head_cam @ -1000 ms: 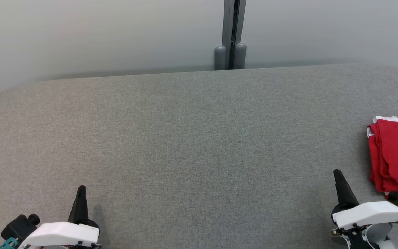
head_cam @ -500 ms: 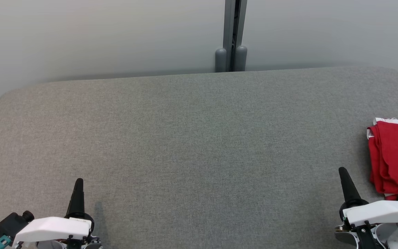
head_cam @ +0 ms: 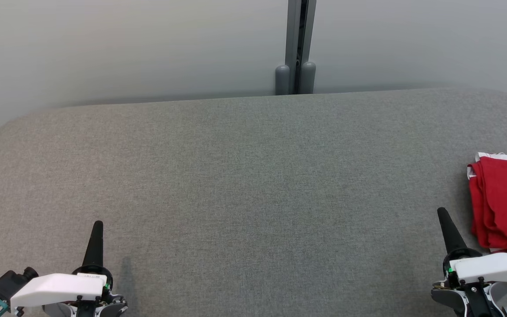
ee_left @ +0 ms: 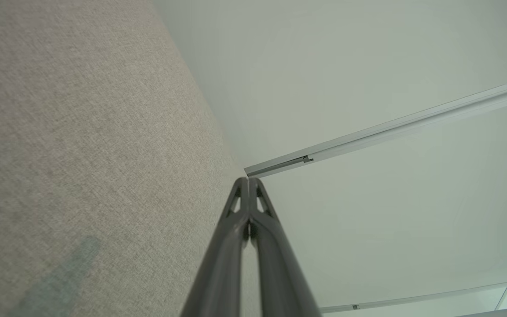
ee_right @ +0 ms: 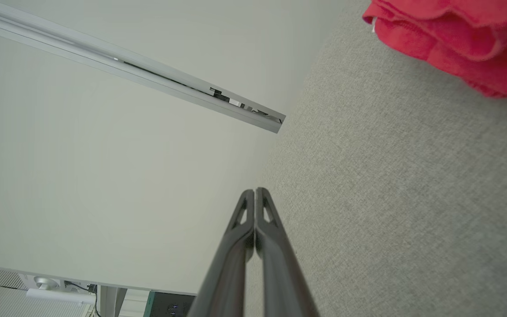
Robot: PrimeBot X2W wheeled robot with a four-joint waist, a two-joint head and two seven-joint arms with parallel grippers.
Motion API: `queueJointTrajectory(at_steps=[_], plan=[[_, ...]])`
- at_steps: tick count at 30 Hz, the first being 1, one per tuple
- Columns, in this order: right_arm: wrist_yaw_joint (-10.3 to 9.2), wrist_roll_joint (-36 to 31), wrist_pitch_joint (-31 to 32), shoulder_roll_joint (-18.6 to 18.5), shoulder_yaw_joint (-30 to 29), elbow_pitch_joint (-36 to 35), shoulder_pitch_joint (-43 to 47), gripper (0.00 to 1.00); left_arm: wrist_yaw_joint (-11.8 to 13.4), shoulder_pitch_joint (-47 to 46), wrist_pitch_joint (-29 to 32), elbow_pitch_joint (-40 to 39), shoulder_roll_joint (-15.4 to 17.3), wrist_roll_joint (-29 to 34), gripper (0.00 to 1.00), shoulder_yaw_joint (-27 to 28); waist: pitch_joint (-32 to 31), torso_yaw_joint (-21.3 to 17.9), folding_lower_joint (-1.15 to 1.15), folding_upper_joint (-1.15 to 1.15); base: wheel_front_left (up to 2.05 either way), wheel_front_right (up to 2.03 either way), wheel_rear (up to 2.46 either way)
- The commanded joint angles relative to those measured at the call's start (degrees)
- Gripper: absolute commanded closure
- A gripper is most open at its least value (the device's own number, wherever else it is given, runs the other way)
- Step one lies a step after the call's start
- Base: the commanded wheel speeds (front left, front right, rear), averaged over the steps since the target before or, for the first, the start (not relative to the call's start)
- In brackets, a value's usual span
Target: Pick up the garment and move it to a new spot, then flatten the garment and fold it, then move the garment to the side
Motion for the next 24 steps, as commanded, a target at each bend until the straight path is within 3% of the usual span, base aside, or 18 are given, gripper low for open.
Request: queueJointTrajectory(at_steps=[1,24], plan=[[0.02,1.73,0.55,-0.54,-0.36,-0.87,0.19,1.0,-0.49,-1.64,0.38,-0.75,0.37,-1.52,1.0,0.4,-0.07,0.03,0.0,0.0,0.0,0.0,0.0],[0.02,12.82,3.55,-0.69,-2.09,-3.68,0.95,1.0,-1.84,-2.07,3.33,-2.44,0.5,-11.9,1.0,1.49,-1.04,0.34,0.0,0.0,0.0,0.0,0.0]])
